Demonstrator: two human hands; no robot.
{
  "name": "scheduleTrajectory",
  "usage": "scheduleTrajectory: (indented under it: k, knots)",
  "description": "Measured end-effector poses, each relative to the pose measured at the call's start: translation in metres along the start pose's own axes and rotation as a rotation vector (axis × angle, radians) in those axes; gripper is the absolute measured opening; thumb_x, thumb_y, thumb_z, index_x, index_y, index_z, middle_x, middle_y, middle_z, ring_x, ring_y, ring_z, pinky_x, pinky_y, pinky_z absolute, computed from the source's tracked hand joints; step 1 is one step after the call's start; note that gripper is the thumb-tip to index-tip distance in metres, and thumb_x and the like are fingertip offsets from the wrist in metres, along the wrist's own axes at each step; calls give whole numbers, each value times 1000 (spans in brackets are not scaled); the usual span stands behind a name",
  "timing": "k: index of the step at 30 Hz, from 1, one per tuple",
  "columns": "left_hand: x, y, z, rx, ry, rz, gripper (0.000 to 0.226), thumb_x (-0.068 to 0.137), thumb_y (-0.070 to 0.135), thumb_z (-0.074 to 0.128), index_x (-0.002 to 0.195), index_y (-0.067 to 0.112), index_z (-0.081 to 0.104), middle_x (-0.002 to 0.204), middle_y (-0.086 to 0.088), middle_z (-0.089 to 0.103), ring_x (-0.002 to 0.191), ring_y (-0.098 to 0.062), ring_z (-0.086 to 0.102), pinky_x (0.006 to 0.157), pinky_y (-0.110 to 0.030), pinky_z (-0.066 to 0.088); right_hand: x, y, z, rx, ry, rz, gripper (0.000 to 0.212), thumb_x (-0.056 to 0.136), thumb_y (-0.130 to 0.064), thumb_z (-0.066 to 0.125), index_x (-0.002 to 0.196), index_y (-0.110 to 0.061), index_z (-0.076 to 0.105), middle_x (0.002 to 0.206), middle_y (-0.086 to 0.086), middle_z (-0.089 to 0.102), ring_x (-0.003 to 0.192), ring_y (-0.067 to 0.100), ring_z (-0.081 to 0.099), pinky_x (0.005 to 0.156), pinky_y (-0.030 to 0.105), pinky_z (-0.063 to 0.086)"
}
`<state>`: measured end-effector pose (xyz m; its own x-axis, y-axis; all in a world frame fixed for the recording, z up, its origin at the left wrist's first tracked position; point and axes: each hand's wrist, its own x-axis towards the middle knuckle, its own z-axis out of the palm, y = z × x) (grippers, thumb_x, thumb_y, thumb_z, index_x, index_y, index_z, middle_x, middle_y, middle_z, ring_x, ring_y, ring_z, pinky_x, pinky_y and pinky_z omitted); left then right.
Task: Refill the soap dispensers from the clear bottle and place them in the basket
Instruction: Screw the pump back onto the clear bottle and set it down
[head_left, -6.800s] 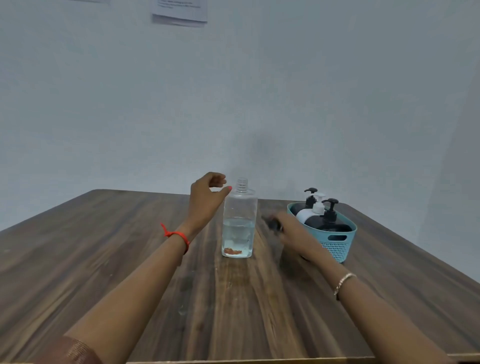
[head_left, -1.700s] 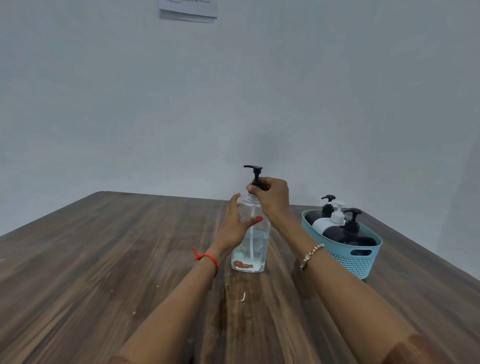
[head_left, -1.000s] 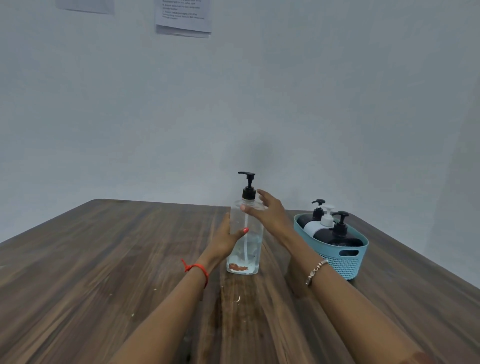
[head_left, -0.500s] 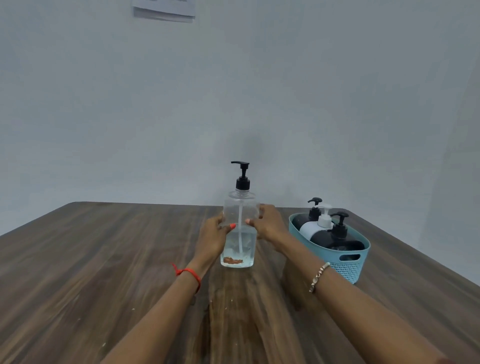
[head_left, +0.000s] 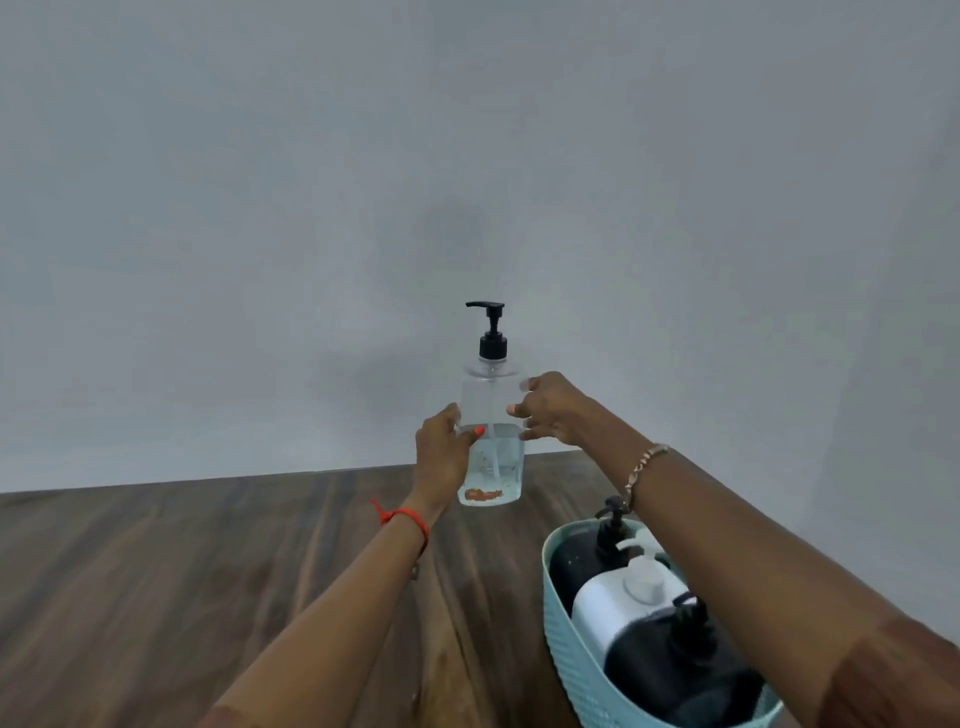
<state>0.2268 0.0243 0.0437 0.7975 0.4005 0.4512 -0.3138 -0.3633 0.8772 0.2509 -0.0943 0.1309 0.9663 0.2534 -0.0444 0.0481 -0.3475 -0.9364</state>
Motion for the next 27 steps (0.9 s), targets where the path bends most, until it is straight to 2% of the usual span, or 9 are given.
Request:
scheduleTrajectory:
  k: [3,6,10,15,19,21,23,26,27]
  knots:
    - [23,-21,24,21,-23,-61,20,86,8,59,101,-6,62,104,-20,68,92,-35,65,81,-50,55,36,17,-9,8,12,41,44,87,9,54,130,8,41,128,25,51,105,29,55,89,38,50]
    - [38,-40,47,16,-27,-130,20,83,9,63,97,-5,62,102,-19,68,93,-36,65,83,-54,53,67,32,-15,2,10,56,53,87,8,53,137,2,36,132,23,48,117,31,52,91,36,50]
    - [46,-50,67,-12,-1,-194,30,83,7,65,111,-1,58,116,-17,63,107,-32,60,91,-36,49,92,48,-21,-35,17,87,51,87,9,52,136,-1,40,109,17,52,99,24,54,92,36,49]
    - [42,-62,80,-24,-8,-236,35,83,5,65,115,-1,55,120,-18,61,110,-31,58,93,-37,48,100,65,-27,-58,-14,142,49,88,12,44,135,0,40,95,14,52,93,23,51,98,37,46]
    - [32,-70,87,-62,-4,-271,33,83,3,65,114,2,55,110,-14,61,102,-21,56,89,-29,46,100,78,-29,-95,-46,156,54,90,12,38,141,-5,32,97,16,54,91,23,51,102,44,44]
    - [30,-69,88,-72,-22,-265,28,83,4,65,108,10,52,104,-6,57,98,-17,54,84,-26,45,97,81,-30,-102,-75,155,51,90,10,37,139,-4,36,108,21,58,91,23,51,103,47,42]
    - [27,-68,88,-56,-71,-256,35,83,7,66,114,8,50,110,-6,57,100,-18,55,85,-27,46,93,81,-32,-113,-111,146,43,90,8,39,131,-2,43,109,20,57,95,23,51,105,43,41]
    - [16,-58,82,-16,-152,-253,49,82,16,69,124,7,45,120,-6,58,108,-21,57,91,-32,49,84,80,-38,-168,-103,142,34,91,5,45,125,3,45,117,16,55,111,27,54,104,35,41]
    - [11,-54,79,-26,-161,-257,50,83,19,68,125,8,44,122,-6,58,111,-23,58,94,-35,49,78,79,-42,-190,-87,147,28,91,2,47,120,1,48,112,15,55,106,25,55,101,34,43]
